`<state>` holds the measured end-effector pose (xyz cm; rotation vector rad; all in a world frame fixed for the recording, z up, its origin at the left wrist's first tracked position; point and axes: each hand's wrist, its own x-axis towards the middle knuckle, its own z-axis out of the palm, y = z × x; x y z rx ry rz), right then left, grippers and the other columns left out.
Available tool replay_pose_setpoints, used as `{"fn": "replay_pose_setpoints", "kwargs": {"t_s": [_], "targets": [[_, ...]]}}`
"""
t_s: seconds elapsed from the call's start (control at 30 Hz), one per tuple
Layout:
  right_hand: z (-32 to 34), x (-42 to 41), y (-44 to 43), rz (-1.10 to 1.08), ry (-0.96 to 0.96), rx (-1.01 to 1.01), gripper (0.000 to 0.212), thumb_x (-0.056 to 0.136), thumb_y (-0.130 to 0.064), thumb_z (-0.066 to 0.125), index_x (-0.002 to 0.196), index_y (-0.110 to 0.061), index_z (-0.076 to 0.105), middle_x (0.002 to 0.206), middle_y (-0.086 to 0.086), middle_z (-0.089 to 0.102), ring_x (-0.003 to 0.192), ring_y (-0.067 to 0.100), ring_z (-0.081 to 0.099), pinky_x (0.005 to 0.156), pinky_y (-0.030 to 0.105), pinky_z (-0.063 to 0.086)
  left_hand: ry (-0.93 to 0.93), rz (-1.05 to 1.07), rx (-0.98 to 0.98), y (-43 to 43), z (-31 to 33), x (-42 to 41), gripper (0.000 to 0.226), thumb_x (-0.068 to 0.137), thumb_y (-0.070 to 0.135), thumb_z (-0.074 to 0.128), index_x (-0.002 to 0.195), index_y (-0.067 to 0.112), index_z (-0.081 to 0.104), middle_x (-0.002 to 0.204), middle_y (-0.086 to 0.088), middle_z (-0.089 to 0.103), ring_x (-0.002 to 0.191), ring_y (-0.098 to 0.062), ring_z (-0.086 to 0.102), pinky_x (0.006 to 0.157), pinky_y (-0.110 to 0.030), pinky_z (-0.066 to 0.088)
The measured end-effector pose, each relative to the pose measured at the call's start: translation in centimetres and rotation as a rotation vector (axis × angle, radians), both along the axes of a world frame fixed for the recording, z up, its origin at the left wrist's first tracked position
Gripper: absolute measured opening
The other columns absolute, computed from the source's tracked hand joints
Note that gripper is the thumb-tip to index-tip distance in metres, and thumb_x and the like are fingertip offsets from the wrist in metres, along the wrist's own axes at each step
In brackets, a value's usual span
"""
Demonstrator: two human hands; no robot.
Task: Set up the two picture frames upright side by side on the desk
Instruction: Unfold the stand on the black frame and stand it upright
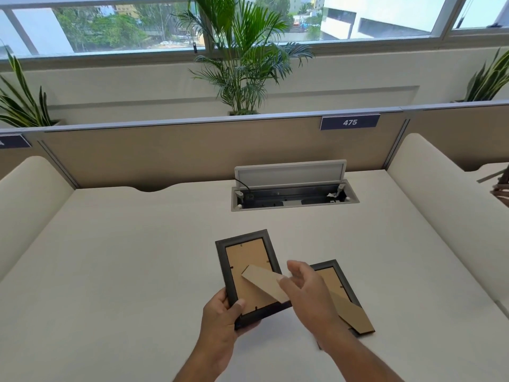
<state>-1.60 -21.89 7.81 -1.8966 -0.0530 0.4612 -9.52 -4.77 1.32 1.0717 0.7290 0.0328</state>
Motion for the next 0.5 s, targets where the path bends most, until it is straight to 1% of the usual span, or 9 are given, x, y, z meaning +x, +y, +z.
{"fn": "replay_pose_setpoints", "kwargs": {"t_s": [0.13, 0.17, 0.23, 0.27, 0.3, 0.33, 0.4, 0.43, 0.5], "targets": [[1.4, 0.5, 1.6, 0.072, -0.149, -0.069, 0.062, 0.1, -0.036, 0.059, 0.157, -0.024, 0.039, 0.152, -0.002, 0.053, 0.141, 0.014, 0.048, 0.103, 0.026, 0.046, -0.044, 0.005, 0.018, -1.0, 0.7, -0.1, 0.031, 0.103, 0.001, 0.061, 0.129, 0.018, 0.066, 0.117, -0.015, 0.079, 0.11, -0.046, 0.074, 0.092, -0.065, 0.062], [1.8, 0.5, 2.1, 0.098, -0.189, -0.091, 0.065, 0.099, -0.038, 0.057, 0.159, -0.024, 0.037, 0.146, -0.002, 0.056, 0.135, 0.013, 0.052, 0.101, 0.024, 0.048, -0.06, 0.007, 0.024, -1.4, 0.9, -0.1, 0.032, 0.102, 0.002, 0.062, 0.128, 0.019, 0.067, 0.115, -0.014, 0.08, 0.108, -0.045, 0.076, 0.091, -0.065, 0.062], [2.4, 0.4, 3.2, 0.148, -0.265, -0.138, 0.065, 0.096, -0.045, 0.055, 0.156, -0.025, 0.038, 0.111, -0.002, 0.059, 0.099, 0.009, 0.06, 0.077, 0.017, 0.05, -0.078, 0.021, 0.051, -2.1, 1.3, -0.1, 0.031, 0.099, 0.004, 0.068, 0.126, 0.02, 0.068, 0.112, -0.011, 0.081, 0.102, -0.039, 0.079, 0.089, -0.065, 0.063], [2.6, 0.4, 3.7, 0.161, -0.301, -0.161, 0.06, 0.095, -0.045, 0.055, 0.15, -0.024, 0.04, 0.102, -0.003, 0.058, 0.087, 0.01, 0.06, 0.068, 0.019, 0.051, -0.085, 0.029, 0.068, -2.5, 1.5, -0.1, 0.03, 0.098, 0.005, 0.071, 0.124, 0.019, 0.068, 0.111, -0.009, 0.082, 0.099, -0.036, 0.081, 0.088, -0.064, 0.064], [2.7, 0.3, 4.2, 0.173, -0.335, -0.178, 0.057, 0.096, -0.044, 0.057, 0.146, -0.023, 0.04, 0.106, -0.001, 0.063, 0.09, 0.014, 0.063, 0.072, 0.021, 0.055, -0.089, 0.038, 0.084, -2.9, 1.7, 0.0, 0.031, 0.096, 0.006, 0.073, 0.124, 0.019, 0.068, 0.11, -0.009, 0.082, 0.098, -0.034, 0.081, 0.088, -0.062, 0.064], [2.7, 0.2, 4.8, 0.183, -0.368, -0.186, 0.057, 0.097, -0.042, 0.059, 0.147, -0.022, 0.039, 0.122, 0.001, 0.065, 0.107, 0.017, 0.065, 0.086, 0.022, 0.056, -0.095, 0.043, 0.098, -3.3, 1.9, 0.0, 0.031, 0.095, 0.007, 0.075, 0.124, 0.018, 0.068, 0.11, -0.009, 0.082, 0.098, -0.033, 0.081, 0.088, -0.061, 0.065], [2.6, 0.3, 5.8, 0.189, -0.427, -0.201, 0.074, 0.097, -0.043, 0.063, 0.158, -0.019, 0.028, 0.16, 0.001, 0.043, 0.147, 0.018, 0.042, 0.116, 0.03, 0.043, -0.108, 0.046, 0.128, -3.9, 2.3, 0.0, 0.033, 0.093, 0.008, 0.077, 0.123, 0.015, 0.068, 0.108, -0.009, 0.083, 0.098, -0.032, 0.081, 0.088, -0.058, 0.066], [2.5, 0.4, 6.2, 0.186, -0.448, -0.209, 0.082, 0.097, -0.044, 0.064, 0.162, -0.019, 0.022, 0.168, 0.0, 0.031, 0.155, 0.017, 0.029, 0.123, 0.031, 0.033, -0.119, 0.045, 0.138, -4.2, 2.5, 0.0, 0.033, 0.092, 0.007, 0.078, 0.123, 0.014, 0.068, 0.107, -0.01, 0.083, 0.097, -0.031, 0.082, 0.087, -0.056, 0.066], [2.2, 0.5, 6.8, 0.184, -0.46, -0.224, 0.092, 0.095, -0.047, 0.067, 0.165, -0.019, 0.013, 0.173, 0.0, 0.018, 0.159, 0.015, 0.016, 0.125, 0.027, 0.021, -0.147, 0.04, 0.136, -4.7, 2.8, 0.1, 0.036, 0.09, 0.003, 0.08, 0.122, 0.013, 0.067, 0.103, -0.012, 0.083, 0.094, -0.032, 0.082, 0.08, -0.049, 0.068]]}}
